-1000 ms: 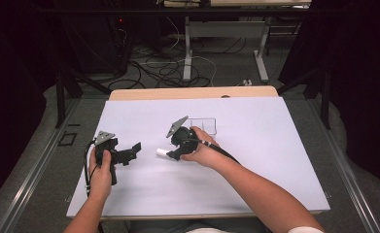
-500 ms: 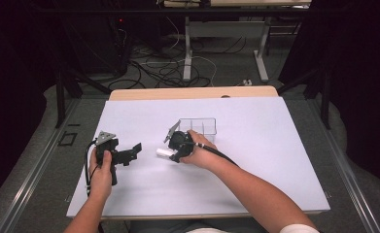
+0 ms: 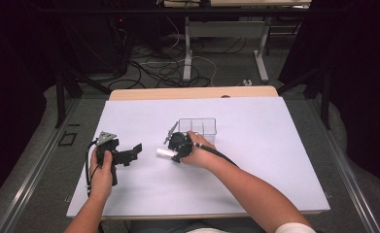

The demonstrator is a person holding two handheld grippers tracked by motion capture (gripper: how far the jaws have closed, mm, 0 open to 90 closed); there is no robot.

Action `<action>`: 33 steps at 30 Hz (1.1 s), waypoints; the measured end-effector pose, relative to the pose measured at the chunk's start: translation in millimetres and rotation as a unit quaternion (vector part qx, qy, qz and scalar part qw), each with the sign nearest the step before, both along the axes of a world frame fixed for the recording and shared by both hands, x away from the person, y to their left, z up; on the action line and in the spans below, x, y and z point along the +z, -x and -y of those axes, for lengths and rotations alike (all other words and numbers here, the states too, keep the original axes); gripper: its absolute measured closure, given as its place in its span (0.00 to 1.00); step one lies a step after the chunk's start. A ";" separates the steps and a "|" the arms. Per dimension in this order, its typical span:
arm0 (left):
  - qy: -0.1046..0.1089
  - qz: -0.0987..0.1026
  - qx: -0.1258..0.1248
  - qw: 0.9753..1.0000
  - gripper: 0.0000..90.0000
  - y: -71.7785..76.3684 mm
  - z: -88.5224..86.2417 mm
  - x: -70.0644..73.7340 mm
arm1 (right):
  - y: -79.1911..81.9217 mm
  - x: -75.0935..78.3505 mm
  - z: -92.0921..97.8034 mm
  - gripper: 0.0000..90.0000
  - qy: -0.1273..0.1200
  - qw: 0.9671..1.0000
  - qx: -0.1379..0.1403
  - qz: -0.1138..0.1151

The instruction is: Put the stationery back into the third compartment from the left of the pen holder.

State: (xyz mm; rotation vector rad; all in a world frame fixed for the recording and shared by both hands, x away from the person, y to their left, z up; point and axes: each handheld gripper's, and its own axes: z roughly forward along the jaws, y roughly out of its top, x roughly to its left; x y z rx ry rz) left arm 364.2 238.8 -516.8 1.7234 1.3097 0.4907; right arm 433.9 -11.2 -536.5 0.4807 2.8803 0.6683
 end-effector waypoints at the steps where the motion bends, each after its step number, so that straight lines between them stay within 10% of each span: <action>1: 0.000 0.000 0.000 1.000 0.01 0.0 0.2 0.0 | 0.2 -0.6 -0.2 0.67 0.003 1.000 -0.003 -0.004; 13: -0.002 -0.002 -0.003 1.000 0.01 -0.1 0.8 -0.7 | 0.8 -0.2 -1.7 0.77 0.001 1.000 -0.003 -0.021; 33: 0.002 -0.004 -0.002 1.000 0.01 0.0 0.8 -0.8 | 11.5 0.4 -3.7 0.78 0.011 1.000 -0.010 0.019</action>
